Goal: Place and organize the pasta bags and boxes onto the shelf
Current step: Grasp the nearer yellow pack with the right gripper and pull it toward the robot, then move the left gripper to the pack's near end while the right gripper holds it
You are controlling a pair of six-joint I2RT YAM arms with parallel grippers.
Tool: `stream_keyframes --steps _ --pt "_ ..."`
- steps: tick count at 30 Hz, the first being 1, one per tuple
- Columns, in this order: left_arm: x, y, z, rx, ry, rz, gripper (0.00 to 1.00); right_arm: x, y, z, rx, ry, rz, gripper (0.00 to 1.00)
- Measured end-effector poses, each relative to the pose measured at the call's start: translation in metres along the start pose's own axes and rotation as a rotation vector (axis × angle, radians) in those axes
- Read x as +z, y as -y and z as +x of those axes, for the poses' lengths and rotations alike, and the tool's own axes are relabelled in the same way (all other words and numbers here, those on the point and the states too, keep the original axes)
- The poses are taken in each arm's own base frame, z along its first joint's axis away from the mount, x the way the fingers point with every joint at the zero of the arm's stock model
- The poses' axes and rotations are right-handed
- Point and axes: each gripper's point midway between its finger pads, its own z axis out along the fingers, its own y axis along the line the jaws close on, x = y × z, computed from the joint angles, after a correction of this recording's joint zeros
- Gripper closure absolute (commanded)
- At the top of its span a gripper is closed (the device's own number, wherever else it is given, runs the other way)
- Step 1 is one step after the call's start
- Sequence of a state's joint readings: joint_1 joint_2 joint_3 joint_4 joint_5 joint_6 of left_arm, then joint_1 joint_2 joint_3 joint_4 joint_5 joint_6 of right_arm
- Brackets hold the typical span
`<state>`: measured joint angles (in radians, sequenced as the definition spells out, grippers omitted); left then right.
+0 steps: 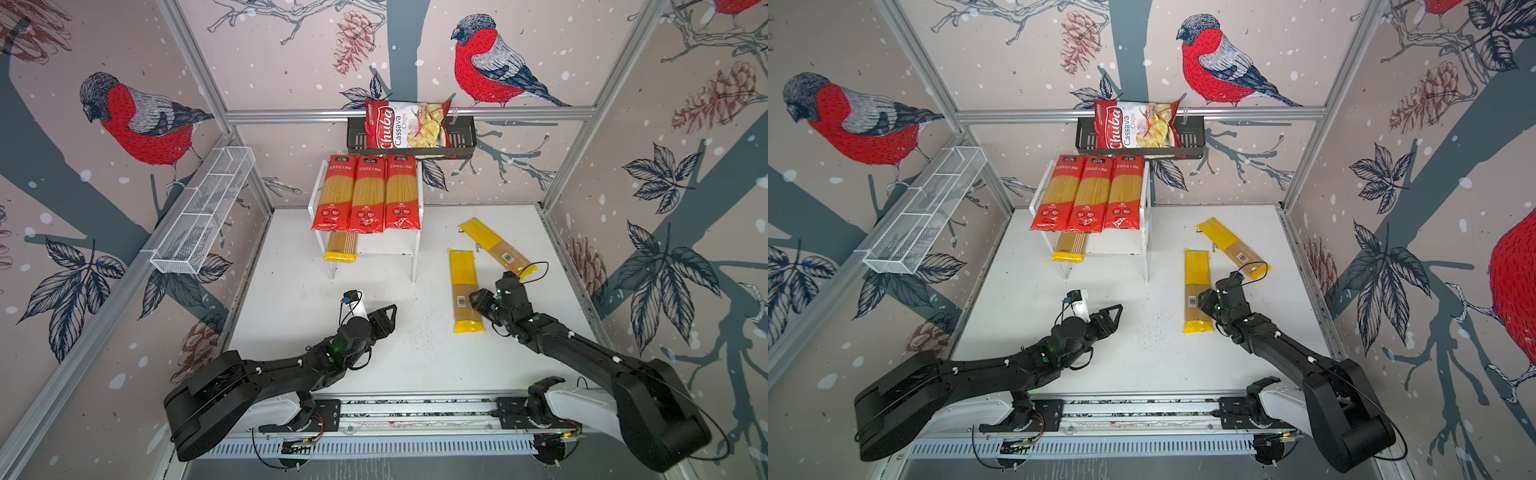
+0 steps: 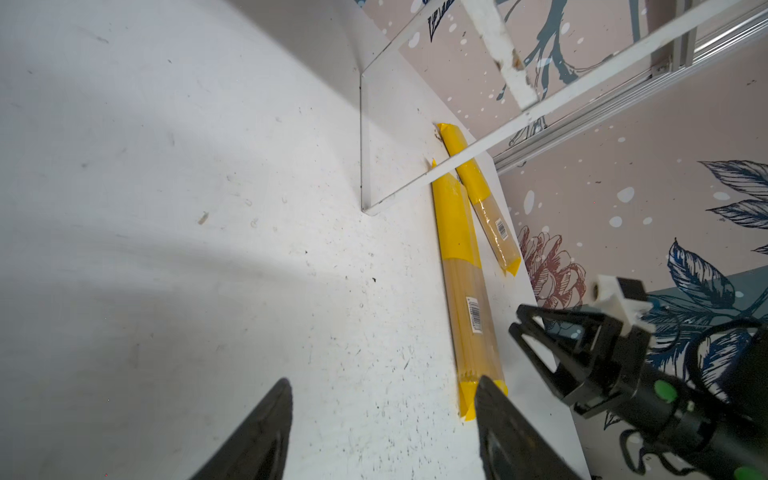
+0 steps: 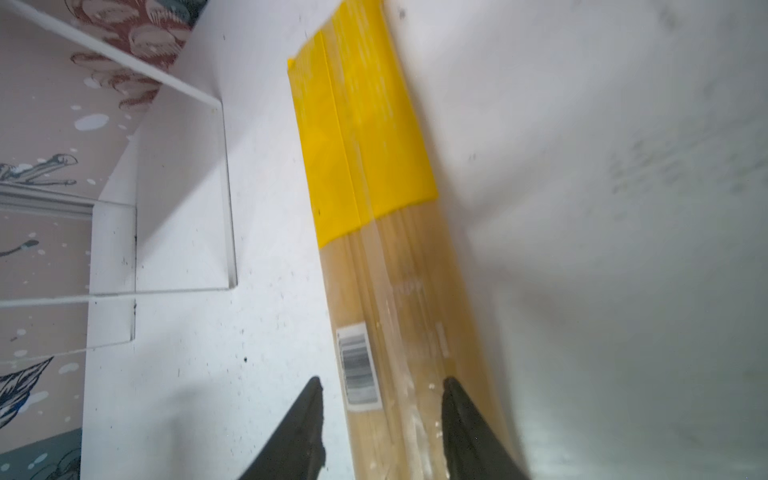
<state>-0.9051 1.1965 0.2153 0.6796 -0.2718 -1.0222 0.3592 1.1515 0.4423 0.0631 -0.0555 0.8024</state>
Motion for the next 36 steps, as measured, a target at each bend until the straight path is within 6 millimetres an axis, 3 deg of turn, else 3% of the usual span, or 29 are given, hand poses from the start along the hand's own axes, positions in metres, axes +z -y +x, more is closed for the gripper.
stream_keyframes --steps 4,13,19,28,36 --pt "0.008 0.012 0.017 0.013 -0.059 0.031 0.32 0.005 0.02 -0.025 0.025 0.002 0.039 0.52" --pt "0.024 0.03 0.043 0.027 -0.155 0.085 0.33 0.031 0.031 -0.004 0.013 -0.137 0.035 0.53" --pt "0.027 0.036 0.044 0.027 -0.163 0.104 0.33 0.041 0.035 0.004 -0.004 -0.162 0.017 0.54" --pt "0.03 0.038 0.048 0.033 -0.178 0.109 0.33 0.048 0.024 0.009 -0.016 -0.167 -0.079 0.78" --pt "0.034 0.054 0.048 0.07 -0.184 0.144 0.33 0.036 0.004 0.014 -0.01 -0.181 -0.162 0.93"
